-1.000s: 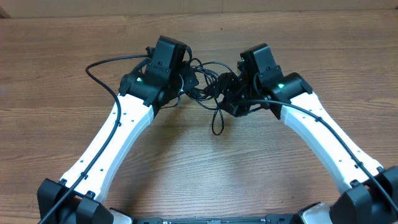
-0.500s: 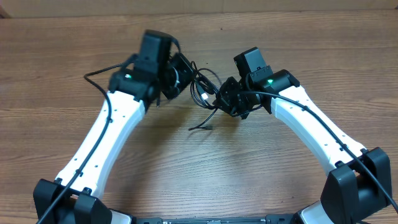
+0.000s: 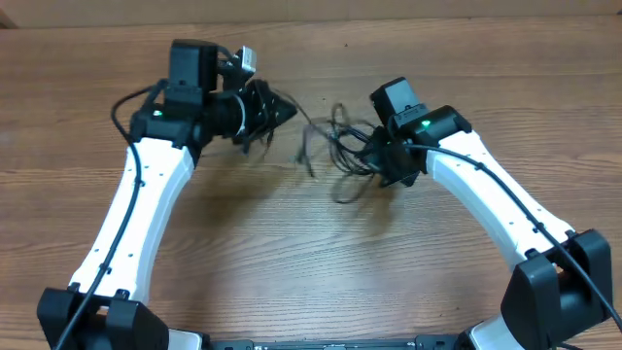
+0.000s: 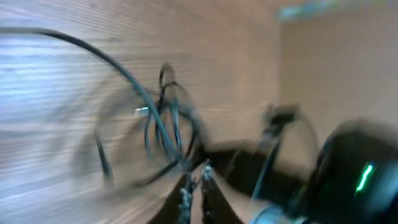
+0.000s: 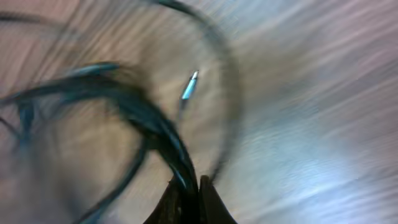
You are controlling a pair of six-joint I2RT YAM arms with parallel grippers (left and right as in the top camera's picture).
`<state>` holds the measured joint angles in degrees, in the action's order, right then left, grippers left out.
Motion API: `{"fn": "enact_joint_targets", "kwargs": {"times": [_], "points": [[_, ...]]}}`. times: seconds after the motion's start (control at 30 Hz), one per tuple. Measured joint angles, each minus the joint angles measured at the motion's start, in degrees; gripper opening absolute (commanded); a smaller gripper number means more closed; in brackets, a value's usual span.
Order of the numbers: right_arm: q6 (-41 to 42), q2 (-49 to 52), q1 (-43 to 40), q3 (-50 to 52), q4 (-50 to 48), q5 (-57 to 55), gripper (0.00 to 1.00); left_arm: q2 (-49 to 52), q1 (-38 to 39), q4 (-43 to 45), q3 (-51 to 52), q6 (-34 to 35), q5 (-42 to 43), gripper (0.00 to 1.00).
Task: Untangle cables
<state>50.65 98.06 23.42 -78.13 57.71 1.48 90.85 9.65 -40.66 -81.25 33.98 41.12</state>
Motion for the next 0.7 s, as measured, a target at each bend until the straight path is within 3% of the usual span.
{"fn": "enact_joint_targets", "kwargs": {"times": [0.17,0.23,0.3,0.37,0.53,0.57,0.63,0.7], "points": [[-5.7,0.2,-3.3,-3.0,2.4,-2.1,0.04,-0.5,-0.6,-11.5,-0.2,-21.3,-4.7,0.05],[-9.1,-0.1,-3.5,-5.8,2.3,-0.3,0.04,-0.5,-0.3,-13.3,-0.2,-25.1,-7.8,0.16],[-11.8,-1.1,-3.5,-7.5,1.7,2.2,0.04,-0.5,-0.3,-13.3,-0.2,-26.3,-9.6,0.25],[-15.0,-2.8,-3.4,-8.3,0.5,6.5,0.04,-0.5,-0.3,-12.3,-0.2,-25.5,-10.7,0.41],[-20.9,-4.3,-3.4,-8.5,-1.4,15.8,0.08,-0.5,-0.3,-9.5,-0.2,-19.2,-12.1,0.66],[-22.4,-4.3,-3.4,-8.5,-2.2,18.1,0.1,-0.5,-0.3,-9.0,-0.2,-17.8,-12.3,0.76],[-26.0,-4.3,-3.4,-8.5,-3.6,23.1,0.11,-0.5,-0.3,-8.6,-0.2,-15.9,-12.6,0.8],[-29.6,-4.3,-3.4,-8.5,-4.0,27.3,0.11,-0.5,-0.3,-8.2,-0.2,-14.6,-12.7,0.71]]}}
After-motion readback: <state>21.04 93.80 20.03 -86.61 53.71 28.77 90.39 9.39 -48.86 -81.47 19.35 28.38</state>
